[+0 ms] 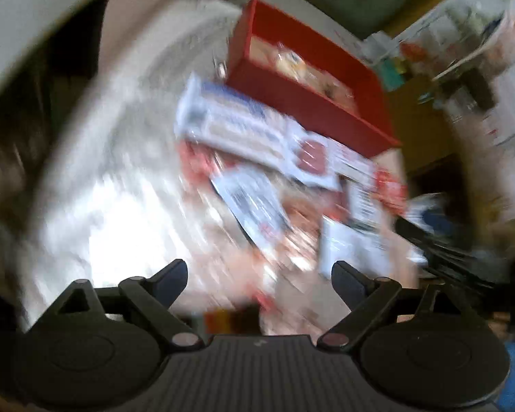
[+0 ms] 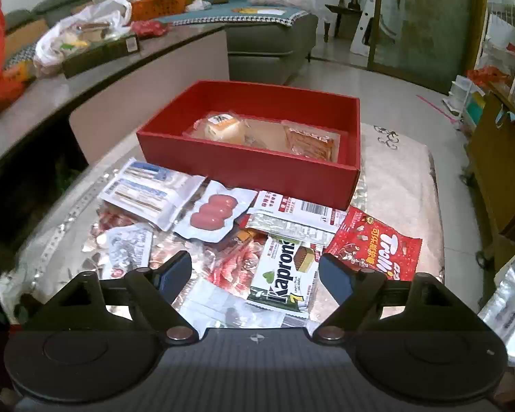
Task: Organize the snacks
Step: 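Withdraw both tools from the red box back over the remaining snacks, then grasp the white sachet with the left tool while the right tool grasps the white green-printed packet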
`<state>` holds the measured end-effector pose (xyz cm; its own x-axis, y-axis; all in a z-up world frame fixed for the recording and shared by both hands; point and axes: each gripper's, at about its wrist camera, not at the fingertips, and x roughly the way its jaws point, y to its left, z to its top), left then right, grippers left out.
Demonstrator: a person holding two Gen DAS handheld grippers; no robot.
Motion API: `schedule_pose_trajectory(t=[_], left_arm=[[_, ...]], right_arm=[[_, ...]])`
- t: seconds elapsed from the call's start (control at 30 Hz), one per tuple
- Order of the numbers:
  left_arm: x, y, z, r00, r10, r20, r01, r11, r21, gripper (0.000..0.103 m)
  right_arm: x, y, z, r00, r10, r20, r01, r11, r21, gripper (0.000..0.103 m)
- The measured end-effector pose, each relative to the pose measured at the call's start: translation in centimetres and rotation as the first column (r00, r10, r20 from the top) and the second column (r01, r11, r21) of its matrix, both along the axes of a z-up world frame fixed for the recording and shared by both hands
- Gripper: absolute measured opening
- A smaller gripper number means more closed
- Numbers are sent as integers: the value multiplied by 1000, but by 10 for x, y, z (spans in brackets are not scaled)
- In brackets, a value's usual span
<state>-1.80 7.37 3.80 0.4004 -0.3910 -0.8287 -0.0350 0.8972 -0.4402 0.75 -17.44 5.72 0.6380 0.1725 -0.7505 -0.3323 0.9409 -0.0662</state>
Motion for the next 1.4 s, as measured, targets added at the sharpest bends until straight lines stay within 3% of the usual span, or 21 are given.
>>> schedule_pose_trajectory(t=[0.03, 0.13, 0.17, 0.23, 0.37, 0.53, 0.6, 0.67, 0.7, 0.8, 0.93, 1.03, 1.1, 1.13, 1.17, 1.23, 1.4], left_arm=[[11, -10, -3, 1000, -3, 24, 2, 999, 38, 86], [37, -24, -32, 997, 77, -13, -78, 994, -78, 86], [45, -33, -45, 991, 128, -47, -132, 988, -79, 86], [55, -45, -57, 973, 219, -67, -222, 974, -44, 86], [62, -77, -61, 960, 275, -44, -270, 958, 98, 90], [67, -105, -66, 976, 214, -32, -200, 949, 244, 91], [57, -100, -62, 986, 168, -22, -156, 950, 271, 78], [49, -89, -57, 987, 159, -26, -147, 954, 262, 46], [45, -80, -55, 987, 156, -34, -143, 959, 245, 41], [35, -59, -55, 991, 124, -57, -111, 975, 193, 42], [30, -46, -55, 998, 51, -37, -46, 992, 119, 41], [34, -40, -56, 1000, 22, -22, -21, 999, 40, 41], [34, -37, -55, 1000, 13, -18, -13, 1000, 6, 41], [35, -35, -57, 1000, 7, -20, -8, 1000, -9, 41], [34, -34, -57, 1000, 2, -22, -2, 1000, -16, 40], [37, -32, -59, 1000, -3, -23, 2, 1000, -25, 40], [42, -35, -59, 1000, -25, -11, 24, 1000, -12, 44]], right_arm=[[0, 1, -2, 1000, 0, 1, 0, 1000, -13, 86], [1, 1, -5, 1000, -3, 3, 4, 999, -45, 86], [1, 0, -6, 1000, -9, 1, 9, 999, -47, 86], [1, -4, -4, 1000, -21, 2, 21, 999, -41, 86], [-5, -11, 7, 999, -7, 35, 8, 1000, -21, 86], [-13, -24, 20, 998, 4, 61, -4, 1000, 8, 81], [-15, -30, 21, 998, 9, 57, -10, 1000, 10, 72], [-15, -34, 21, 999, 16, 37, -16, 1000, 14, 58], [-13, -35, 19, 1000, 14, 18, -15, 1000, 12, 54], [-7, -34, 9, 1000, 6, -5, -6, 1000, -13, 50], [-6, -11, -11, 994, 110, -10, -111, 984, -140, 55], [-4, 9, -26, 974, 216, -70, -225, 961, -162, 57], [-8, 23, -32, 947, 310, -81, -320, 924, -211, 63], [-10, 30, -36, 929, 359, -89, -369, 893, -256, 74], [-10, 36, -42, 911, 400, -103, -412, 859, -304, 78], [-4, 45, -55, 876, 451, -170, -481, 795, -370, 77], [8, 55, -58, 856, 466, -223, -517, 788, -334, 80]])
